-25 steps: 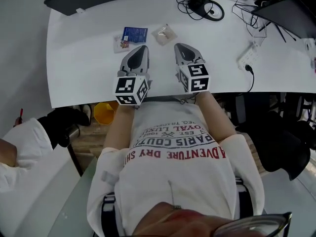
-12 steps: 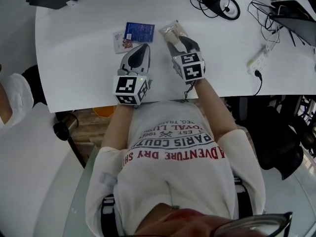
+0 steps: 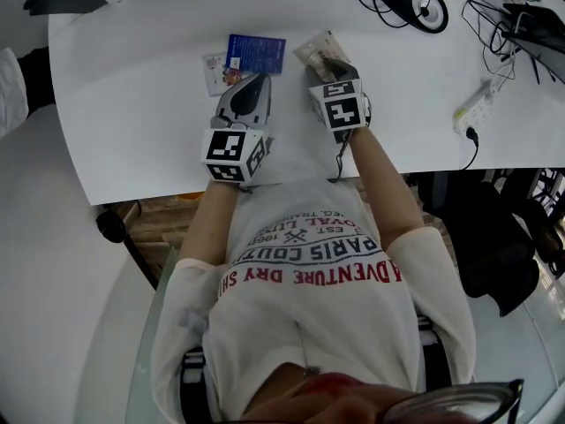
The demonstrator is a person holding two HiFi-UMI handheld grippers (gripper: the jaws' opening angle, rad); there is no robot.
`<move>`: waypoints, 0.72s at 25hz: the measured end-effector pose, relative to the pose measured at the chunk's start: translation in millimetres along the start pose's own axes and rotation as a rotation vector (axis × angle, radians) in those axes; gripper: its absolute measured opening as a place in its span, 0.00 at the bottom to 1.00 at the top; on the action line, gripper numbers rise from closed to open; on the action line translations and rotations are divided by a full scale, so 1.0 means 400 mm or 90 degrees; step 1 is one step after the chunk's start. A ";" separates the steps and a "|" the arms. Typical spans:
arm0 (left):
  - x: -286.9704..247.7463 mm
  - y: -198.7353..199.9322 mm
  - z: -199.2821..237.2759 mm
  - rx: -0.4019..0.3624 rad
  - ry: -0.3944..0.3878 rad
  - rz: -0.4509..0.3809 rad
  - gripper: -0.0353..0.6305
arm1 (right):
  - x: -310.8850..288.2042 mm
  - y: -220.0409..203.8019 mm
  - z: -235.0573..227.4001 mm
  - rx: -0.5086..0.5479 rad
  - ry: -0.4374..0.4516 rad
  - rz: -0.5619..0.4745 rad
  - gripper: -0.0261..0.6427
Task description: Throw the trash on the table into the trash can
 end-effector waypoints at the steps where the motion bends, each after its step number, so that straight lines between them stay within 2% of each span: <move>1: 0.000 -0.001 0.001 0.001 0.000 0.000 0.09 | 0.000 -0.002 -0.001 0.001 0.000 0.003 0.14; 8: 0.022 -0.007 -0.014 0.000 0.008 -0.008 0.09 | 0.019 -0.012 -0.001 0.012 0.028 -0.009 0.09; 14: 0.104 -0.009 -0.058 0.002 0.044 -0.057 0.09 | 0.147 -0.002 0.046 0.042 0.041 -0.104 0.09; 18: 0.212 -0.066 -0.092 0.019 0.091 -0.094 0.09 | 0.238 -0.009 0.143 0.093 0.074 -0.157 0.09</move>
Point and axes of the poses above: the fingertips, and each gripper's own axes: x backward along the fingers, z to its left, y out of its top, the point moved 3 cm from there along x, backward along the fingers, and after that the axes turned 12 degrees about z, right-handed, at the moved point
